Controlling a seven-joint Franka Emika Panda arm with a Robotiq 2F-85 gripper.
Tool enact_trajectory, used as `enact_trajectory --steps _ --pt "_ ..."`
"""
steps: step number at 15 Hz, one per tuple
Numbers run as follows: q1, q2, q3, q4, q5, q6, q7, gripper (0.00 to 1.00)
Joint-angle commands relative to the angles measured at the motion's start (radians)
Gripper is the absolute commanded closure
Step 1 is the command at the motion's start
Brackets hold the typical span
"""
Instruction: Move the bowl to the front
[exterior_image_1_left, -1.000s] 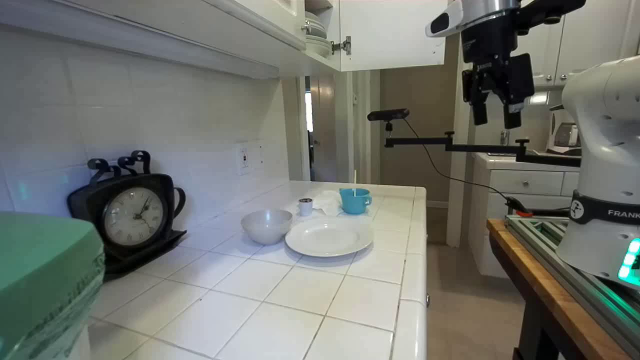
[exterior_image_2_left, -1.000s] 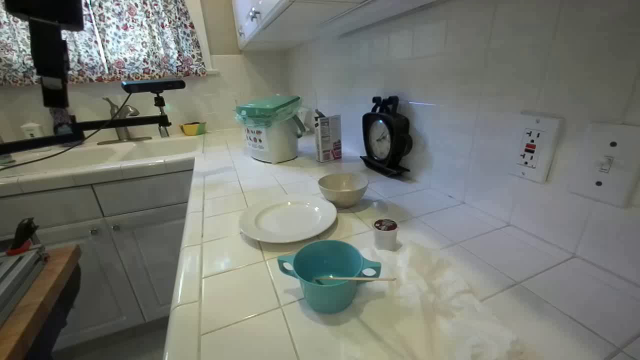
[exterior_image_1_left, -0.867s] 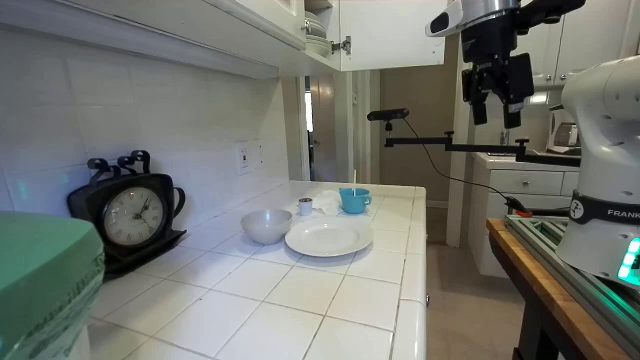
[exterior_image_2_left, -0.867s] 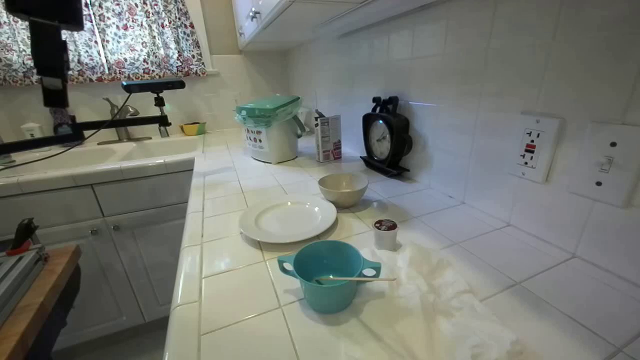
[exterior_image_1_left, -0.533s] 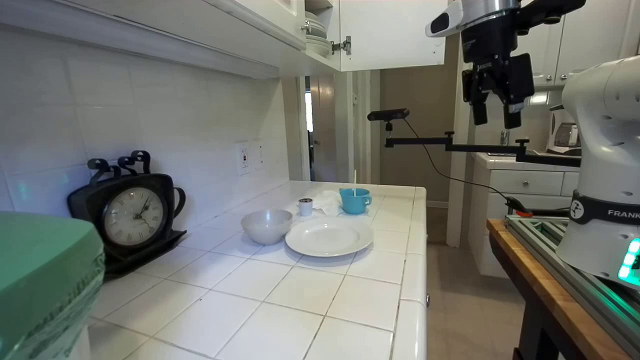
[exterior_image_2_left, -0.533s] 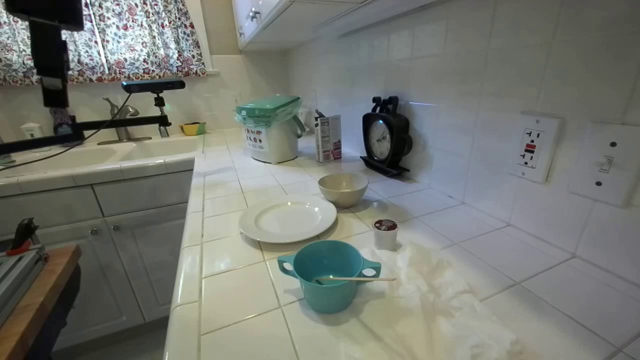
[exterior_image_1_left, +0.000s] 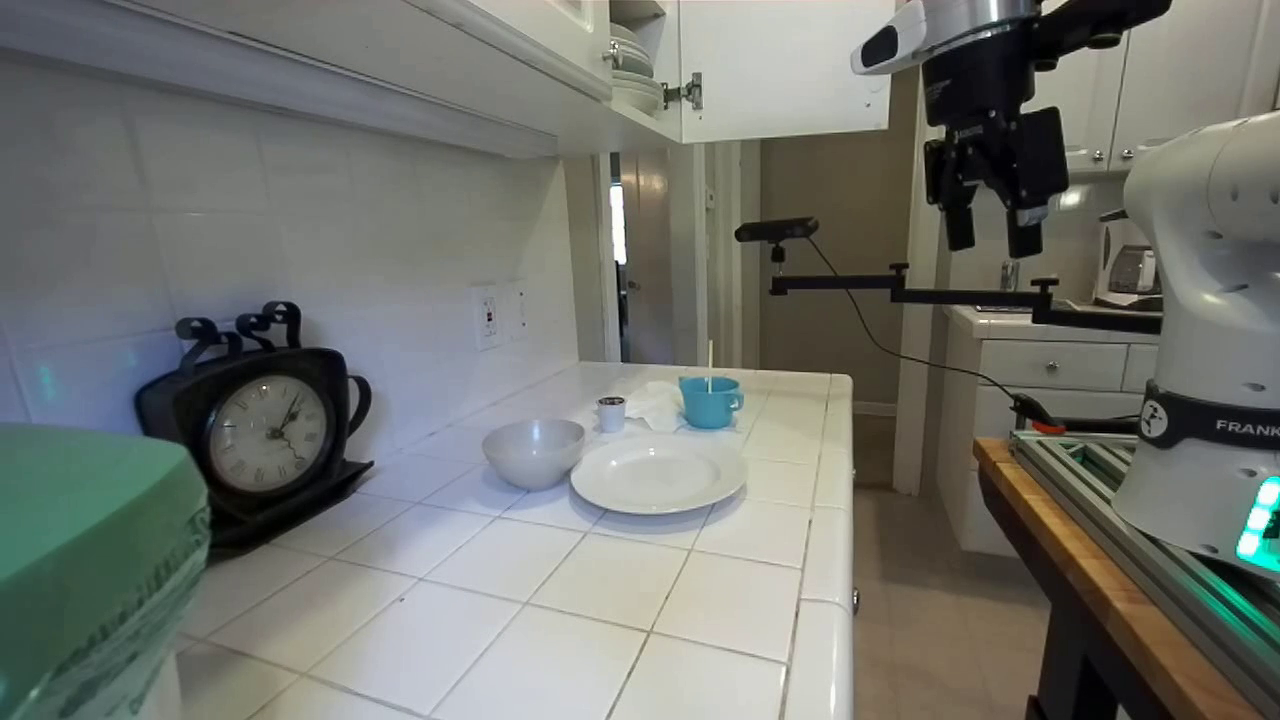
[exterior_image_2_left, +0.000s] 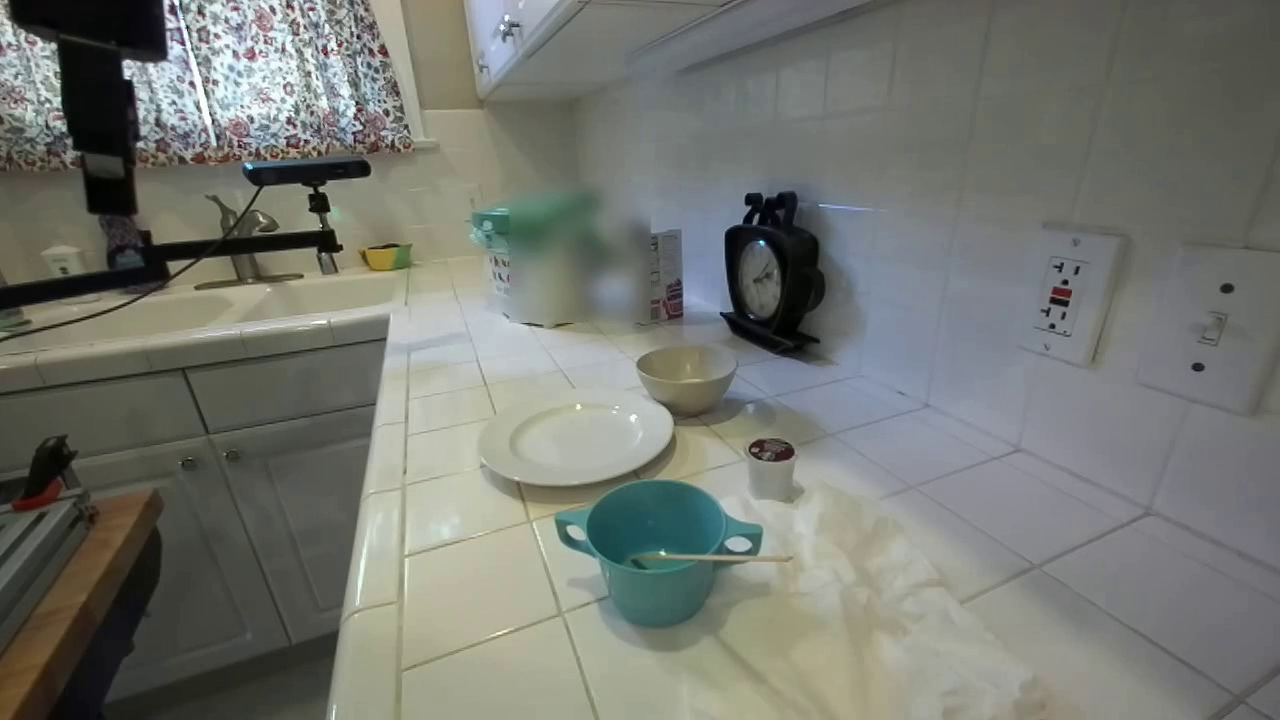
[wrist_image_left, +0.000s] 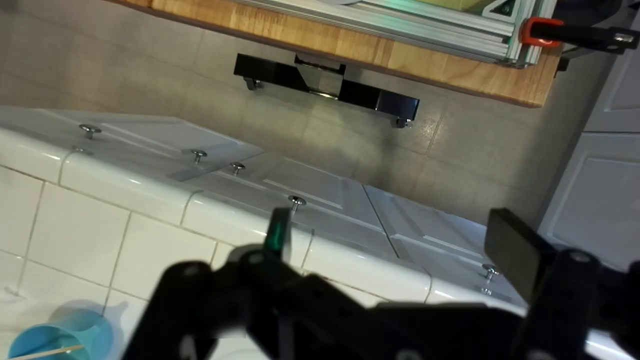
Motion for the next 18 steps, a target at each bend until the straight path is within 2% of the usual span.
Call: enact_trajectory --steps 1,13,18 --pt "0.003 0.001 -0.002 0.001 -0.001 -0.001 0.002 0.0" --pt "-0.005 0.006 -0.003 0.0 -0.011 0.004 0.003 0.0" --pt "-0.002 0.089 -0.007 0.026 -0.009 0.07 -0.017 0.0"
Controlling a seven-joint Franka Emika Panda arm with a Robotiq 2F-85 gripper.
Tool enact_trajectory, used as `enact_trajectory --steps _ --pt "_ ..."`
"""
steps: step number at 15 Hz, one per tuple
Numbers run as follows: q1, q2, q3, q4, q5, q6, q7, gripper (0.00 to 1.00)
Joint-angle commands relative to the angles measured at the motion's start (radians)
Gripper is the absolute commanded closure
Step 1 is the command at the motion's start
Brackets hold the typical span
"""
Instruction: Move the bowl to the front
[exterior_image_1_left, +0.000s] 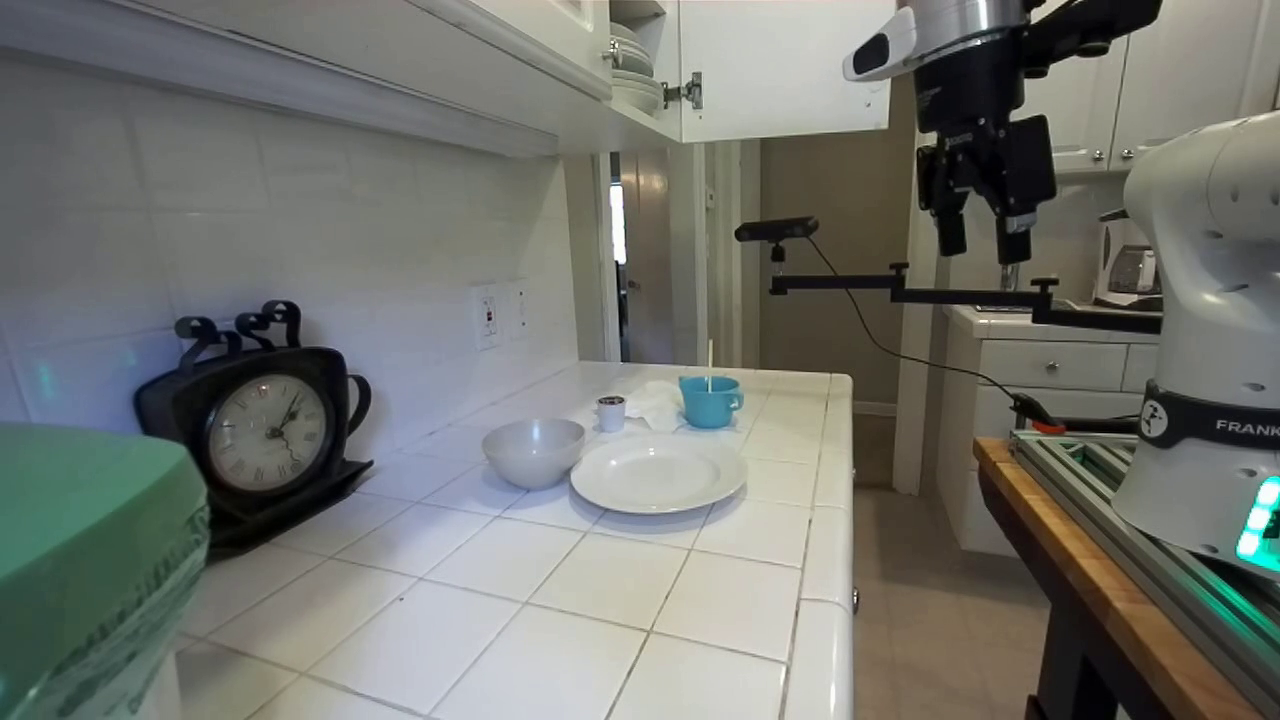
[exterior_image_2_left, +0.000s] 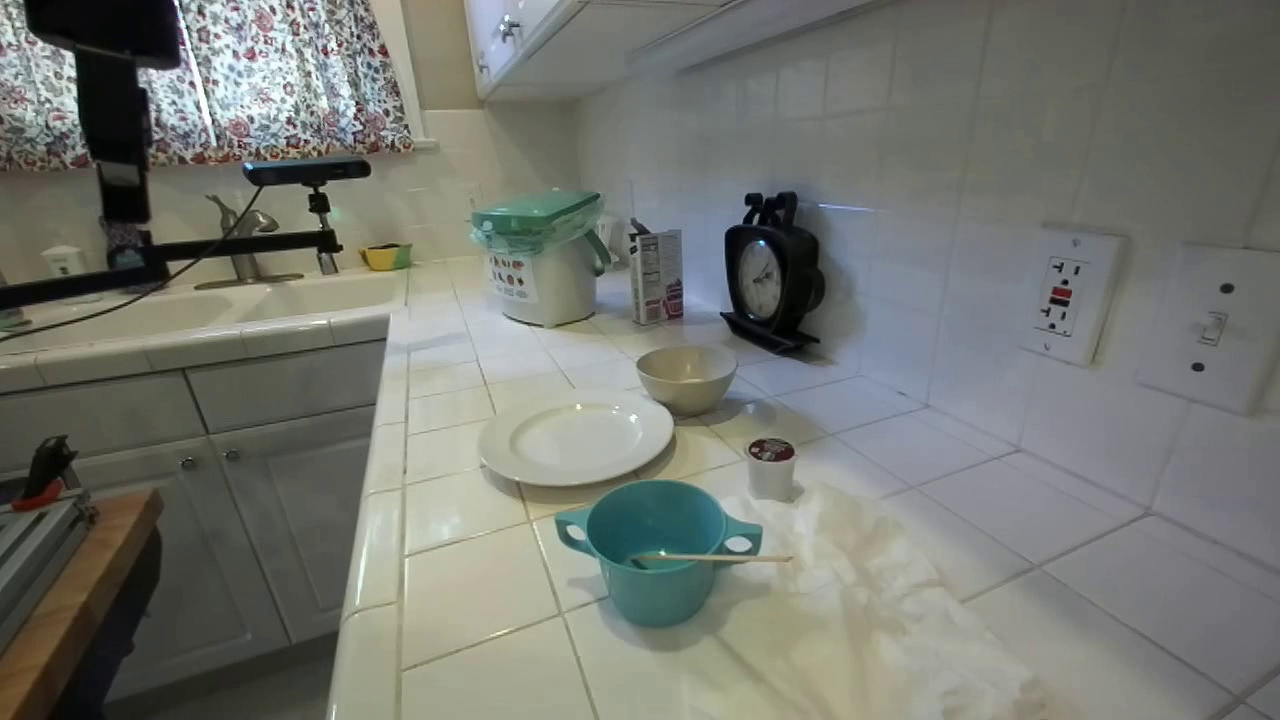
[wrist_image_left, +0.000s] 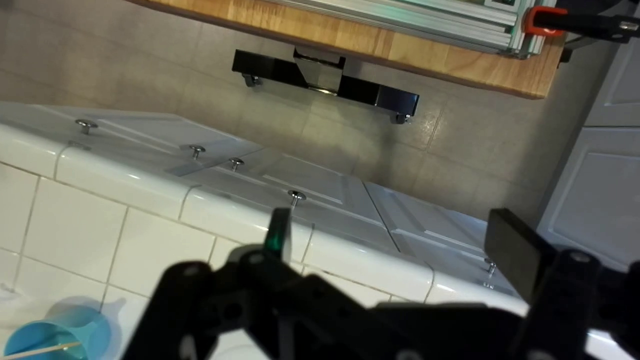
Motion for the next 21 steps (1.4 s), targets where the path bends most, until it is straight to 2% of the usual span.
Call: enact_trajectory --steps 1,10,16,21 --pt "0.005 0.091 -0.002 0.034 -0.01 0.067 -0.02 0.0" --pt "0.044 0.432 0.032 0.142 -0.012 0.366 -0.034 0.0" --pt "0.034 0.655 0.05 0.283 -0.075 0.509 -0.022 0.0" --pt "0.02 0.857 0.038 0.454 -0.17 0.566 -0.008 0.0"
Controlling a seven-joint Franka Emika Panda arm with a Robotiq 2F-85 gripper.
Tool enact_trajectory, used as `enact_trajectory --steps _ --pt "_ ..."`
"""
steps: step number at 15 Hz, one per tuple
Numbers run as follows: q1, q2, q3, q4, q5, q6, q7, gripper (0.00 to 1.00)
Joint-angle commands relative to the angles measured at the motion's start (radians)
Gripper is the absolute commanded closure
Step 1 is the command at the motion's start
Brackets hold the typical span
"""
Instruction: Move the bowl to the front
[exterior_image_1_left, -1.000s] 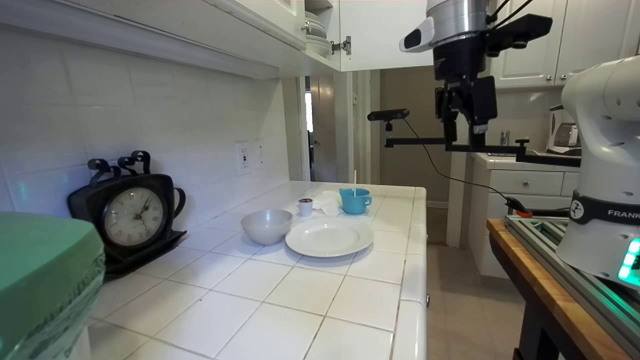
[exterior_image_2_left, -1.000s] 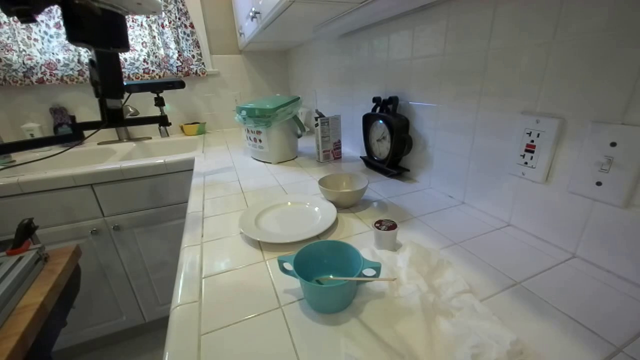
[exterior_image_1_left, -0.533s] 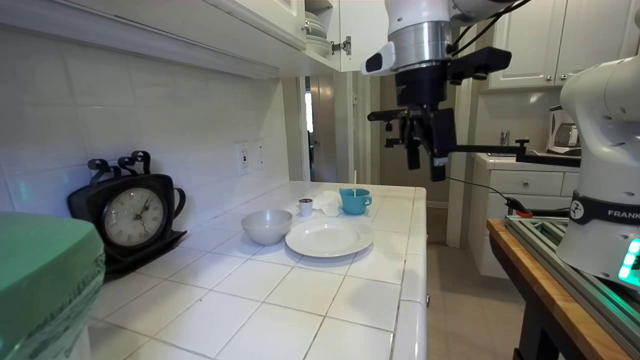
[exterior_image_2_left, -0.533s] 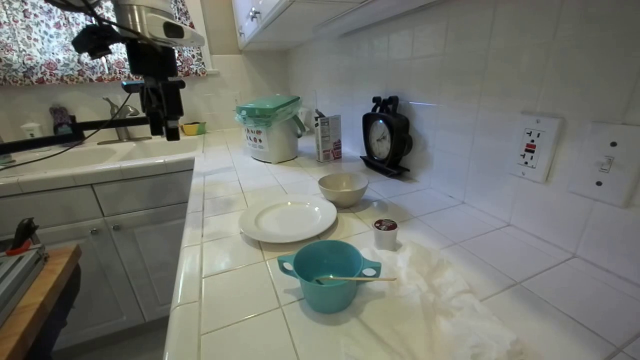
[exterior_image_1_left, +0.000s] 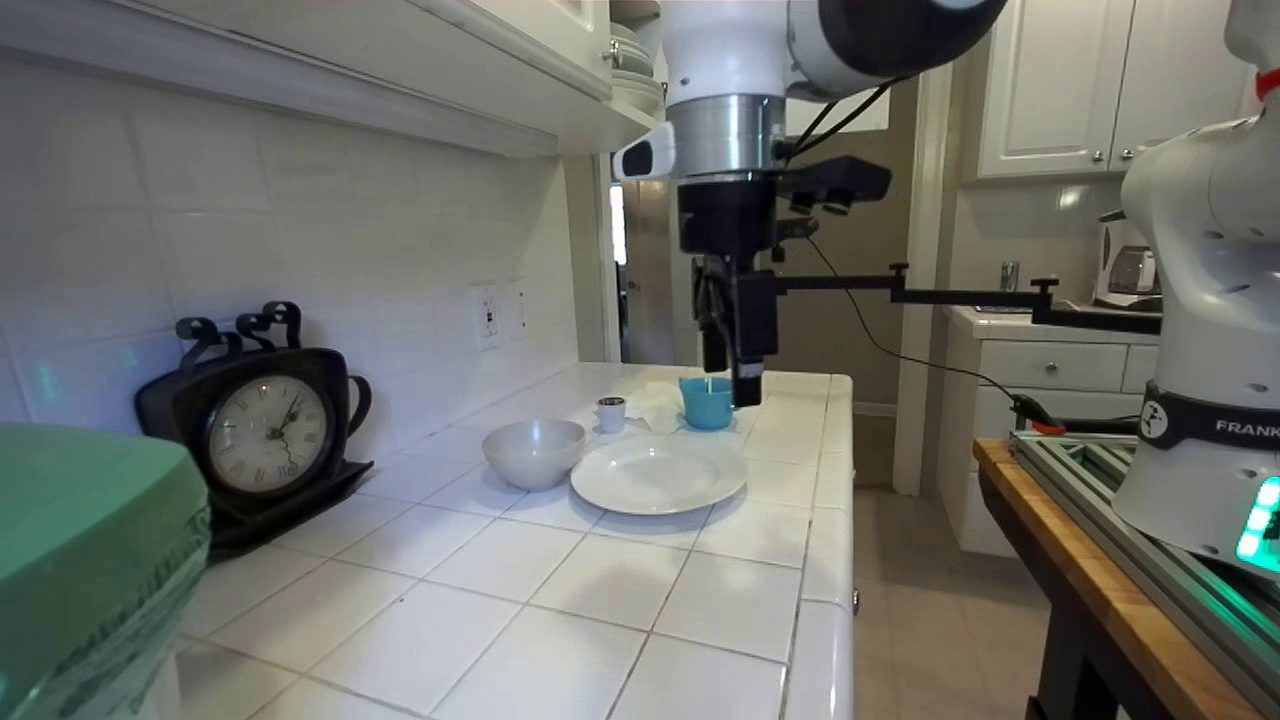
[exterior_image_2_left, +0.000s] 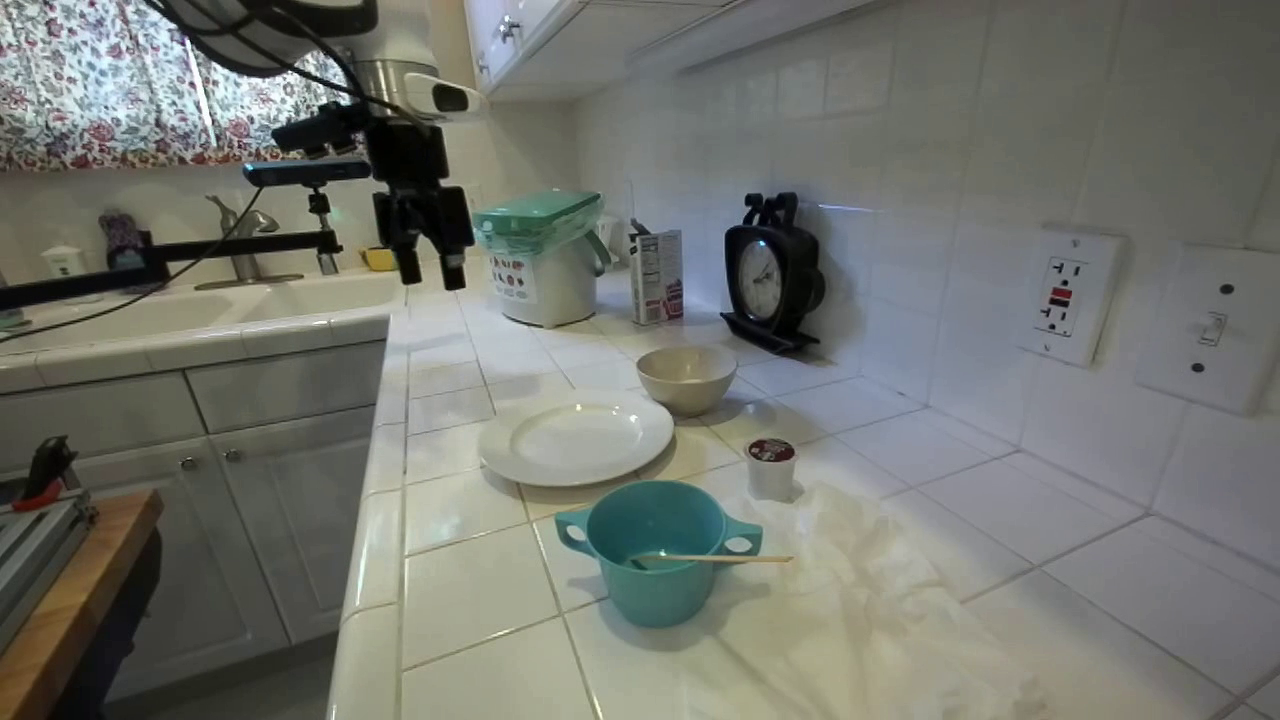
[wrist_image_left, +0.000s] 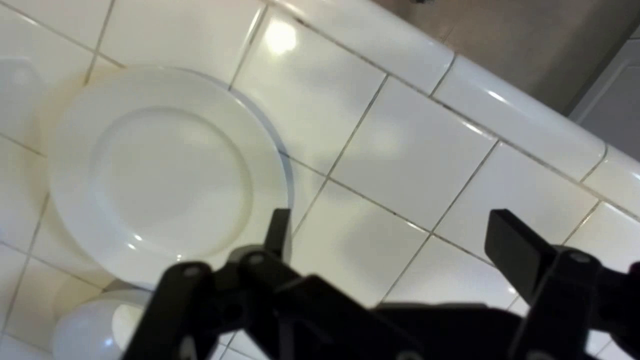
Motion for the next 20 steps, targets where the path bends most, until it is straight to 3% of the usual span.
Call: enact_trajectory --steps 1,11,12,14,20 --pt "-0.012 0.153 -0.01 0.147 -0.058 -0.003 -0.007 0.0" --pt "-0.003 0.511 -0.073 0.584 -0.115 -0.103 -0.023 0.0" --pt "-0.01 0.455 -0.064 0.494 -0.086 -0.035 -0.004 0.0" --pt "-0.009 0.494 -0.072 0.548 -0.097 -0.065 -0.004 0.0" --pt "-0.005 0.501 -0.072 0.561 -0.101 -0.08 -0.004 0.0"
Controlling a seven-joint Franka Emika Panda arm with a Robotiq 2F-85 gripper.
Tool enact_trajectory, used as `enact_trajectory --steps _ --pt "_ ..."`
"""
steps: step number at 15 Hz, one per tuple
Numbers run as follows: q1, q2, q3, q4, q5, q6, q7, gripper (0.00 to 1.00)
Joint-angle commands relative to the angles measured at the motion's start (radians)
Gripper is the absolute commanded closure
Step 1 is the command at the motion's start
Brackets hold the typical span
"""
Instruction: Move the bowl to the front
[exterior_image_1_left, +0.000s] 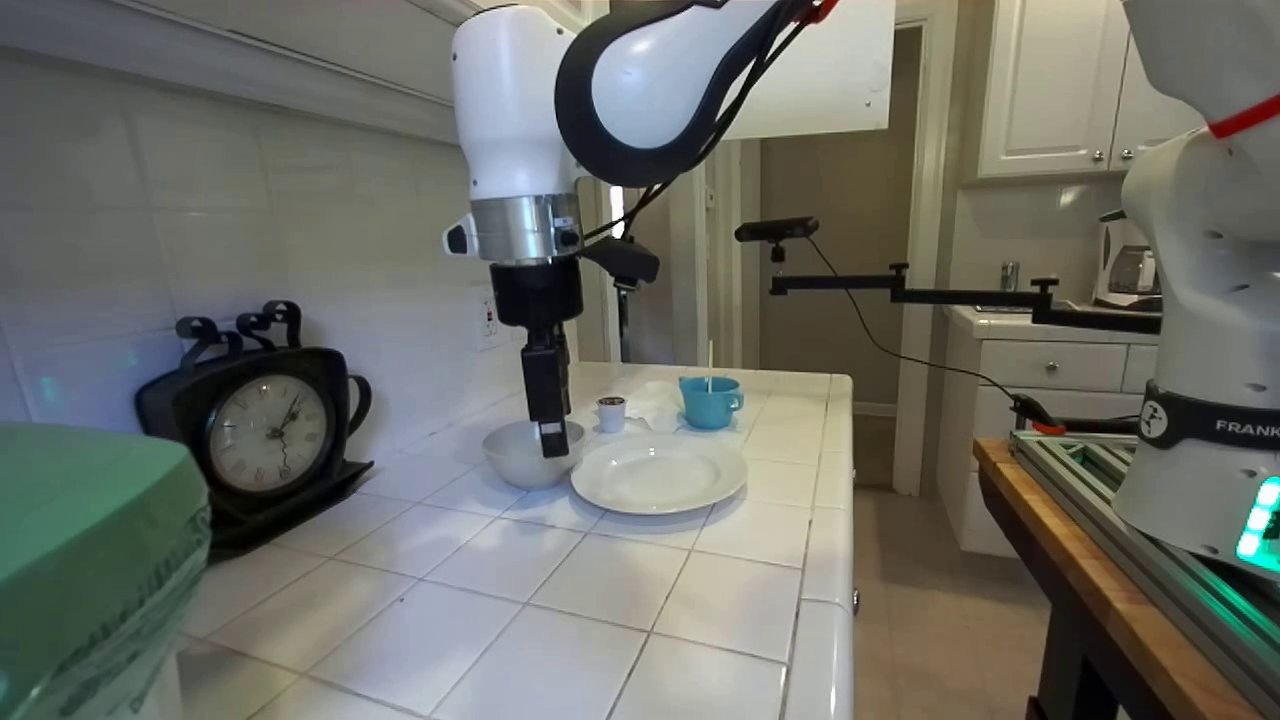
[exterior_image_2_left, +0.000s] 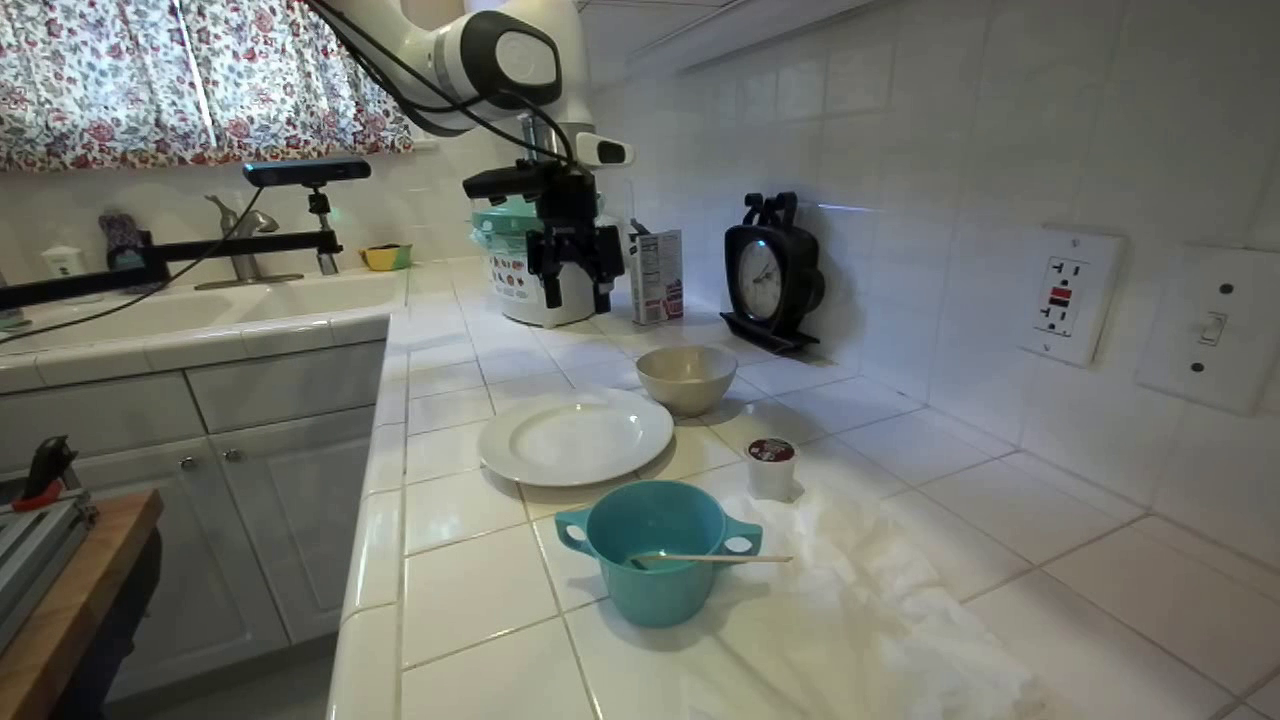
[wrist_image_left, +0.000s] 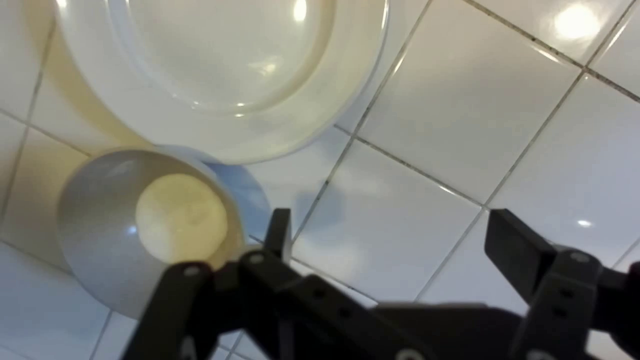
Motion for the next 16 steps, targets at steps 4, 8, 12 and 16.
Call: enact_trajectory --steps 4,8,12,16 --pt "0.003 0.006 -0.009 0.016 -0.004 -0.015 -0.007 0.0" --pt "-0.01 0.023 -0.02 0.042 0.0 -0.022 -0.021 0.0" --pt "-0.023 0.062 -0.03 0.074 0.005 -0.012 -0.029 0.0" --pt "-0.034 0.123 -0.031 0.12 0.012 0.01 -0.038 0.0"
